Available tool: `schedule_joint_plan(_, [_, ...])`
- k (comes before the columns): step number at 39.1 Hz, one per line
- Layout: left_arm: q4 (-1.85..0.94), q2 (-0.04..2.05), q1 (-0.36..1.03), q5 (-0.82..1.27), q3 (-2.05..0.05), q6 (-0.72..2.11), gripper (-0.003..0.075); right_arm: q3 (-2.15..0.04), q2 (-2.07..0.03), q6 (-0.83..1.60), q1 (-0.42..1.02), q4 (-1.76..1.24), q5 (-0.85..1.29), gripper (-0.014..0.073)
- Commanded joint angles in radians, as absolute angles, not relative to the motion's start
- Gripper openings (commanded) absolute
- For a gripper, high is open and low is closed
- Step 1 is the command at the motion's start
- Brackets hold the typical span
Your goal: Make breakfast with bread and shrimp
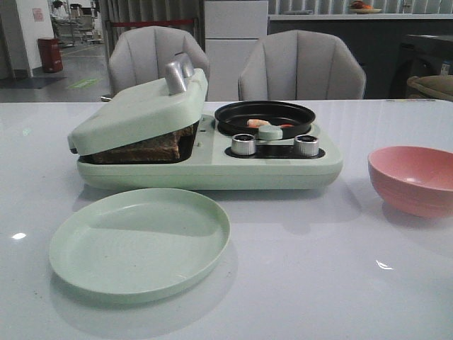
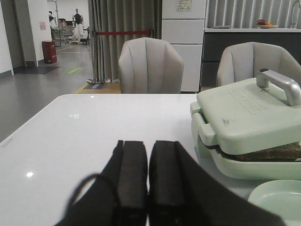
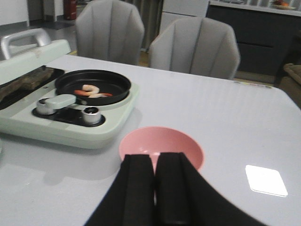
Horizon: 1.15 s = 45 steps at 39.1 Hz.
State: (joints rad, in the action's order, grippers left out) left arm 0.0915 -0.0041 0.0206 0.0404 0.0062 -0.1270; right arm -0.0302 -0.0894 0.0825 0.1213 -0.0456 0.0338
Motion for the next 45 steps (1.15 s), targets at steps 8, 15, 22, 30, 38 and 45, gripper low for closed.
schedule_joint_plan(8, [0.091, -0.021, 0.022, -0.043, 0.025, -0.137, 0.0114, 0.010, 0.028, 0.035, 0.060, -0.029, -0.074, 0.0165])
schedule_joint_plan(15, [0.091, -0.019, 0.022, -0.043, 0.025, -0.137, 0.0114, 0.010, 0.031, 0.035, 0.067, -0.029, -0.074, 0.0165])
schedule_joint_plan(22, [0.091, -0.019, 0.022, -0.043, 0.025, -0.137, 0.0114, 0.010, 0.031, 0.035, 0.065, -0.029, -0.072, 0.0165])
schedule_joint_plan(30, [0.091, -0.019, 0.022, -0.043, 0.025, -0.137, 0.0114, 0.010, 0.031, 0.035, 0.065, -0.029, -0.072, 0.0165])
schedule_joint_plan(38, [0.091, -0.019, 0.022, -0.043, 0.025, -0.137, 0.0114, 0.010, 0.031, 0.035, 0.065, -0.029, -0.072, 0.0165])
schedule_joint_plan(45, [0.091, -0.019, 0.022, -0.043, 0.025, -0.137, 0.0114, 0.010, 0.031, 0.035, 0.065, -0.029, -0.072, 0.0165])
